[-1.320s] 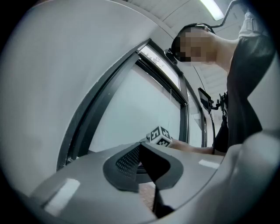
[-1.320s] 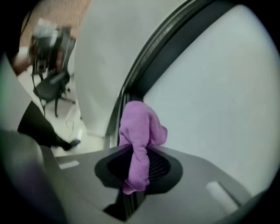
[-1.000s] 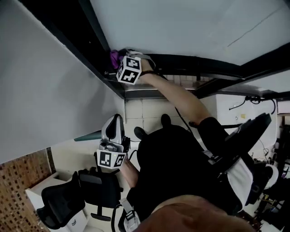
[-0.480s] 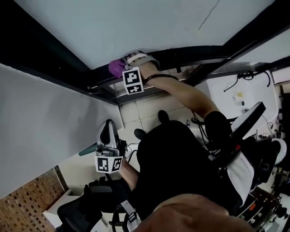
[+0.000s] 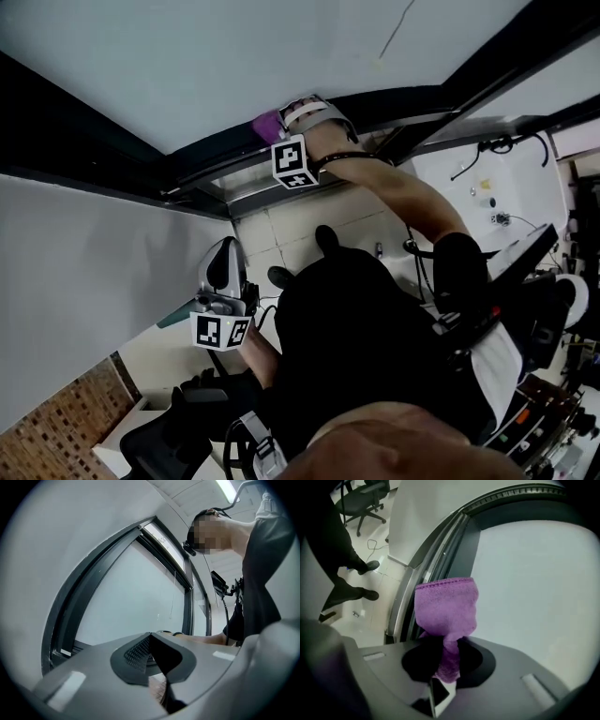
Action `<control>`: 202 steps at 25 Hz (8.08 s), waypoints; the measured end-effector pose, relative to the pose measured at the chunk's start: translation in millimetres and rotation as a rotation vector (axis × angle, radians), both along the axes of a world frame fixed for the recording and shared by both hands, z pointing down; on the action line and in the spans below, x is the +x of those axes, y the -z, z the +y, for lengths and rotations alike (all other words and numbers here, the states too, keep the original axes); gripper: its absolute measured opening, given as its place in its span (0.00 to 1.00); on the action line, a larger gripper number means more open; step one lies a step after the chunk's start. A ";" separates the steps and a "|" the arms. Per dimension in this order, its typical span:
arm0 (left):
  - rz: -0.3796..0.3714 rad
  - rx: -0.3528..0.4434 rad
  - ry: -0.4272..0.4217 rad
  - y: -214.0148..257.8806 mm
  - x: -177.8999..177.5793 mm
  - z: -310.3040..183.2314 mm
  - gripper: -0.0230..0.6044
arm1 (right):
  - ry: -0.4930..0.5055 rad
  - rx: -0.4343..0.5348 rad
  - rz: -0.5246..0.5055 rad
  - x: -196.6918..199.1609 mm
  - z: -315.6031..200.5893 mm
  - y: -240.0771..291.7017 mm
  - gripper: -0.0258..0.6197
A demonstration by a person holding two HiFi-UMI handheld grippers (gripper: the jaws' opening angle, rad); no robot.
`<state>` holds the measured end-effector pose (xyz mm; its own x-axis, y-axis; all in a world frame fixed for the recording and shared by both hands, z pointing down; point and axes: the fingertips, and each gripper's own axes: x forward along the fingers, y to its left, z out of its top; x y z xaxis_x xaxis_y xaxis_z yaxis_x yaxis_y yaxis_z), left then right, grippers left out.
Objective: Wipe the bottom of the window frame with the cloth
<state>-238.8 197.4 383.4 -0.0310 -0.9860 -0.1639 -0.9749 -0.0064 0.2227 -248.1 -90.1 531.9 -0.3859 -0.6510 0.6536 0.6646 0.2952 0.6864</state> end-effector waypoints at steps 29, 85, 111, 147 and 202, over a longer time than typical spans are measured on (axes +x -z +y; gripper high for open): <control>0.033 -0.012 0.034 -14.4 -19.8 8.1 0.04 | -0.035 -1.230 -0.169 106.3 190.4 -23.4 0.14; -0.062 -0.171 -0.263 -5.0 56.0 -85.5 0.04 | -0.278 -0.998 -1.595 108.3 -1.2 39.5 0.14; -0.051 -0.168 -0.268 -11.7 59.5 -101.9 0.04 | -0.311 -0.935 -1.484 174.5 -20.5 99.0 0.14; -0.032 -0.139 -0.136 -9.3 35.2 -62.1 0.04 | -0.327 -0.822 -0.915 83.8 -47.1 93.5 0.14; -0.091 -0.180 -0.290 -4.9 104.0 -194.0 0.04 | -0.460 -0.405 -0.698 198.0 -160.6 29.5 0.13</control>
<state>-134.8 3.4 388.3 0.2617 -0.9649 0.0241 -0.9541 -0.2548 0.1573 -50.1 -250.7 502.4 -0.5375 -0.6108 0.5815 -0.1024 0.7317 0.6739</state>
